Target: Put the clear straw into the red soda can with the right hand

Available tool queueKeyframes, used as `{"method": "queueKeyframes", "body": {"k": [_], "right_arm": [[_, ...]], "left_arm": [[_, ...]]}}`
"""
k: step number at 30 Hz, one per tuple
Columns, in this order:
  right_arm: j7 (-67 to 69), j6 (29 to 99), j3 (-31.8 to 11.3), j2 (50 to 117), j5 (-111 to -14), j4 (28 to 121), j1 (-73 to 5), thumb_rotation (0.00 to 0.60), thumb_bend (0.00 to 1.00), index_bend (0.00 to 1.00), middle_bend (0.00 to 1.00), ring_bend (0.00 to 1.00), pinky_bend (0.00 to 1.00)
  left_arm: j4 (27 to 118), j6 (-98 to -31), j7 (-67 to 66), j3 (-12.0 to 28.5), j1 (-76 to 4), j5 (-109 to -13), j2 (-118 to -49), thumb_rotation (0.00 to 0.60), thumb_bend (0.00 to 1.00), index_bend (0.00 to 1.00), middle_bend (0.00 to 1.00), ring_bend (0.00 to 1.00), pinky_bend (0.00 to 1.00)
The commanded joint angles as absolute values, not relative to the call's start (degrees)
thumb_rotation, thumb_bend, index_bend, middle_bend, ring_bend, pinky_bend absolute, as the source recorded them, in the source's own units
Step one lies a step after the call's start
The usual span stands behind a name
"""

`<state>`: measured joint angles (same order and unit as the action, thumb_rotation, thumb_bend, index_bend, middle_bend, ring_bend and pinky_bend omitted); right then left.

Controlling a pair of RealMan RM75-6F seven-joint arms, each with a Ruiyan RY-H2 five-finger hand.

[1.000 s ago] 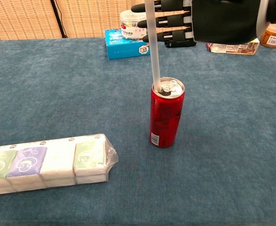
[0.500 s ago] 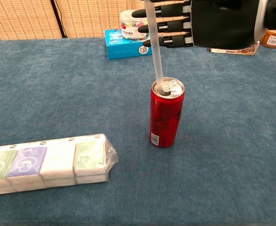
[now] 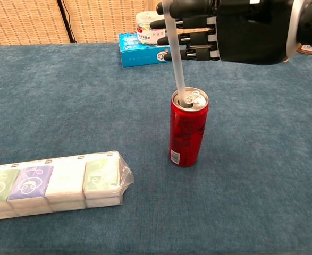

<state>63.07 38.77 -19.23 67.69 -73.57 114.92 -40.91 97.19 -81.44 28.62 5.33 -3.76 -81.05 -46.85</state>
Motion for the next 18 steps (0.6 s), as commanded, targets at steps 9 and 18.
{"method": "queueKeyframes", "body": {"k": [9,18], "right_arm": [[61.2,39.1,-17.8,69.4,-74.0,112.5,-40.6,0.6,0.57,0.56,0.0,0.0,0.0],[61.1,39.5,-16.8,70.3,-76.4,110.8,-40.5,0.6,0.57,0.56,0.0,0.0,0.0]], "left_arm": [[97.1,-81.2,29.1,5.1,-3.9,-81.5,-46.7,0.6,0.0,0.0,0.0,0.0,0.0],[97.2,-80.8,28.9,5.0,-4.1,-81.4,-46.6,0.6,0.0,0.0,0.0,0.0,0.0]]}}
